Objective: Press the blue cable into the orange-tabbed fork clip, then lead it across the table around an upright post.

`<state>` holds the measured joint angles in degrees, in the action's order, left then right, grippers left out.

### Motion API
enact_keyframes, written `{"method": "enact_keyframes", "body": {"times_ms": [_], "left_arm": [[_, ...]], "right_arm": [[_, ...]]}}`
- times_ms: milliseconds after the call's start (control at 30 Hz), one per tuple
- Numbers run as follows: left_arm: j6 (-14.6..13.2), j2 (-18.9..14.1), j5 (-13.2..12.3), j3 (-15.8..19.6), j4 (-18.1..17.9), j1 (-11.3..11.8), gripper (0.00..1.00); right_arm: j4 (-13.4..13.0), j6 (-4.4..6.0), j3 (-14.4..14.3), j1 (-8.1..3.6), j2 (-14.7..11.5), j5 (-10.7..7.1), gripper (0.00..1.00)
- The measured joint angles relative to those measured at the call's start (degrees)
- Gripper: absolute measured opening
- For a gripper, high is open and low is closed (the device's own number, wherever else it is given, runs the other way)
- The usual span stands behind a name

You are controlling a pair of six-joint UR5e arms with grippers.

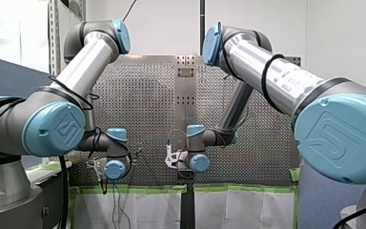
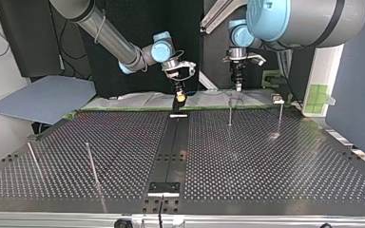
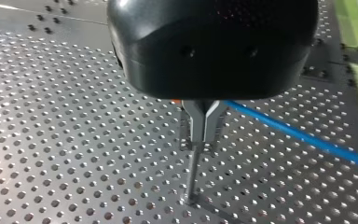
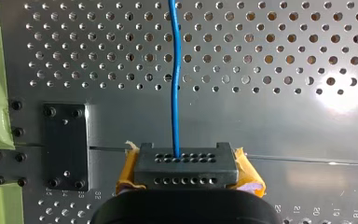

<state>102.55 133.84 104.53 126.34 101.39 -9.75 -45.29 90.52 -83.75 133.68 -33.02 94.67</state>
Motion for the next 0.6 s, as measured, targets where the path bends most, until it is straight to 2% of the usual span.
{"method": "enact_keyframes", "body": {"times_ms": [600], "left_arm": [[0.4, 0.1, -3.3, -1.4, -0.2, 2.5, 0.0]], "right_arm": [[0.2, -0.27, 0.0, -0.07, 0.0, 0.28, 0.0]]}}
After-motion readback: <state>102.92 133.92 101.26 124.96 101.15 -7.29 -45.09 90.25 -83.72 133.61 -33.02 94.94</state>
